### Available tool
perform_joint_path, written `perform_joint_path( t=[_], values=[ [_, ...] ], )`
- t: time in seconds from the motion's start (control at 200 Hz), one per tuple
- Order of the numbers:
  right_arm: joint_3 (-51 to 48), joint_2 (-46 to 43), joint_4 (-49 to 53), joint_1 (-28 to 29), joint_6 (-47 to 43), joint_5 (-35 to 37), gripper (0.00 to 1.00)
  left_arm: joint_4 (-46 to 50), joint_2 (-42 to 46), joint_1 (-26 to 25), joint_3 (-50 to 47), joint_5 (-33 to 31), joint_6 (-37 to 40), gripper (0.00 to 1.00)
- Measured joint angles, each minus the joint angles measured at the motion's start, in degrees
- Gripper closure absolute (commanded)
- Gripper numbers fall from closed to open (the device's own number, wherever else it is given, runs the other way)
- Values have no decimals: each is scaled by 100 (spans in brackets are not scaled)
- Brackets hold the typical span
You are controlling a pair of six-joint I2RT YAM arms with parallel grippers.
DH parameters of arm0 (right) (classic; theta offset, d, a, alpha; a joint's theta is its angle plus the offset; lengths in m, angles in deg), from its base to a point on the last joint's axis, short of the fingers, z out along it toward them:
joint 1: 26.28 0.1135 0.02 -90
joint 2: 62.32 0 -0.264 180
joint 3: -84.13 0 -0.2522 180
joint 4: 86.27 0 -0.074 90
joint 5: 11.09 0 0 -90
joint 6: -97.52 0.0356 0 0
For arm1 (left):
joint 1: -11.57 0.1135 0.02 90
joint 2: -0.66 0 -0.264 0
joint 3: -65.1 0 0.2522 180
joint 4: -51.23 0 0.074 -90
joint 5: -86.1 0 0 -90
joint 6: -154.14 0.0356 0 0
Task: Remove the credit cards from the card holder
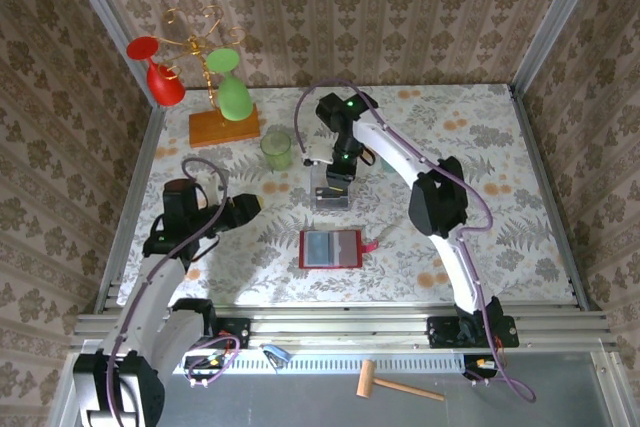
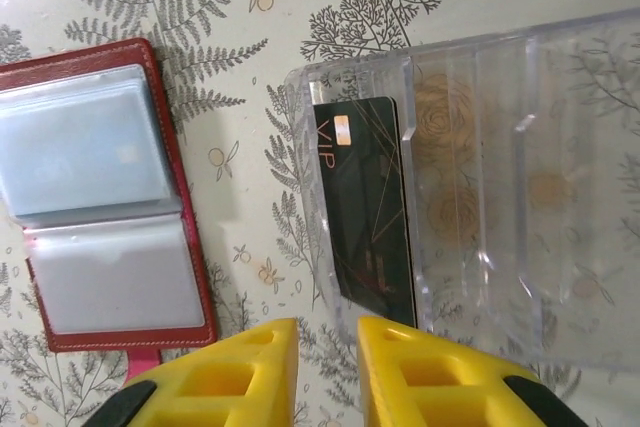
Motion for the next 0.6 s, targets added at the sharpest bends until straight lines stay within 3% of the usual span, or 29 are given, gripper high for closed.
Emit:
perform_joint_path(
  t=[0.315, 0.6],
  values=[
    [-2188, -1510, -1482, 280, 1342, 7, 75, -850, -774, -778, -85, -319, -339, 56],
    [-4017, -2557, -3154, 601, 3639, 256, 74, -1565, -1528, -1392, -85, -638, -588, 57]
  ],
)
